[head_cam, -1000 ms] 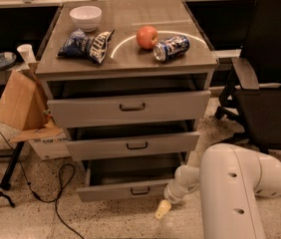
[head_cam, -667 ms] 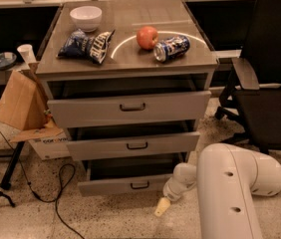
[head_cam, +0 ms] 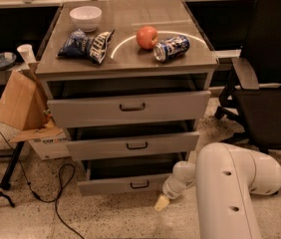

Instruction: Close bottom drawer

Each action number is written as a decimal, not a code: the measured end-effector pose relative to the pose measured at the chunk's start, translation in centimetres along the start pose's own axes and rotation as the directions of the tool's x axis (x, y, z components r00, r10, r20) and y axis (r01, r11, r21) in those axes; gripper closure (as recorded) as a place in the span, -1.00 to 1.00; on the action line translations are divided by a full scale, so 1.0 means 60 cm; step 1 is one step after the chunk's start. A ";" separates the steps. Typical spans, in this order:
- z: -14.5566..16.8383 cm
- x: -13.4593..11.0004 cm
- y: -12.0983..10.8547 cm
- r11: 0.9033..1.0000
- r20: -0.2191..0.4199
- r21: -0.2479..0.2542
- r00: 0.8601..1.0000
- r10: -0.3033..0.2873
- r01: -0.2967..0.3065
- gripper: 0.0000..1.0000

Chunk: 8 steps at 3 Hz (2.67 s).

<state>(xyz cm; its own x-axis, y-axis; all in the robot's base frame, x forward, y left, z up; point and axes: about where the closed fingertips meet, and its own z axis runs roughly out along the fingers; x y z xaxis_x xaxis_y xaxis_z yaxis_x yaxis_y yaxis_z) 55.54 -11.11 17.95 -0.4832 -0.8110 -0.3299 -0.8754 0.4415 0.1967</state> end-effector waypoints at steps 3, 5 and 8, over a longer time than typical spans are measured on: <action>0.012 -0.023 -0.075 0.999 -0.015 0.018 0.999 0.034 -0.034 0.99; 0.019 -0.040 -0.110 0.998 0.004 0.023 0.999 0.054 -0.055 -1.00; -0.022 -0.121 -0.146 0.997 0.073 0.046 0.996 0.059 -0.062 -1.00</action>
Offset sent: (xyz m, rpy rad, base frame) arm 0.0466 -0.0085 -0.0029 -0.0314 -0.0108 -0.0332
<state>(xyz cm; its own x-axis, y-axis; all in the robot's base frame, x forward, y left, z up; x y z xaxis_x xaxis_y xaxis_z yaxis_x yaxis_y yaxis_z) 66.71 -9.60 19.84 -0.5335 -0.7535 -0.3842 -0.8434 0.5083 0.1742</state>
